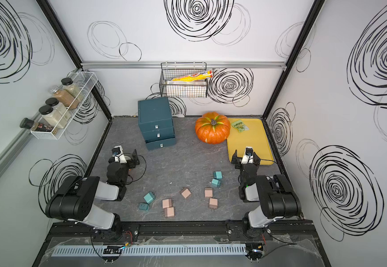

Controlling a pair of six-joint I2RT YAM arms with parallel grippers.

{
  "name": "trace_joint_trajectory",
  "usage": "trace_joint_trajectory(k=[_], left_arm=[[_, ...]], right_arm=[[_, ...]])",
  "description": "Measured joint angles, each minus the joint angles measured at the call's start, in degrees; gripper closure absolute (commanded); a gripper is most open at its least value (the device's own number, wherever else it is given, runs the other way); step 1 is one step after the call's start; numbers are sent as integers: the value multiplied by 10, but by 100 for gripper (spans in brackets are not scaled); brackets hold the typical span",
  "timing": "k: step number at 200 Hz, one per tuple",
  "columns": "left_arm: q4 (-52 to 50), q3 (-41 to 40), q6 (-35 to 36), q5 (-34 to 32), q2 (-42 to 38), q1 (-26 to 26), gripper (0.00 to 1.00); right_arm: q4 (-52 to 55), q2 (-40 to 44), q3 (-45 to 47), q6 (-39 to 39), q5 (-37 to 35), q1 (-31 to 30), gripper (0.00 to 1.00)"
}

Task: Place the plugs into the drawer by color
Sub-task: Move the storage box to the center of the board.

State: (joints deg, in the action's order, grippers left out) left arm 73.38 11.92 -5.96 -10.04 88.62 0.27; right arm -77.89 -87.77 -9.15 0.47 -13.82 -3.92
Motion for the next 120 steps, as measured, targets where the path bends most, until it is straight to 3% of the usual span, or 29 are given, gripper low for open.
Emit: trace_joint_trajectory(k=[120], left_arm=[[0,0,0,0,0,0,1]], right_arm=[[1,0,0,0,10,0,0]])
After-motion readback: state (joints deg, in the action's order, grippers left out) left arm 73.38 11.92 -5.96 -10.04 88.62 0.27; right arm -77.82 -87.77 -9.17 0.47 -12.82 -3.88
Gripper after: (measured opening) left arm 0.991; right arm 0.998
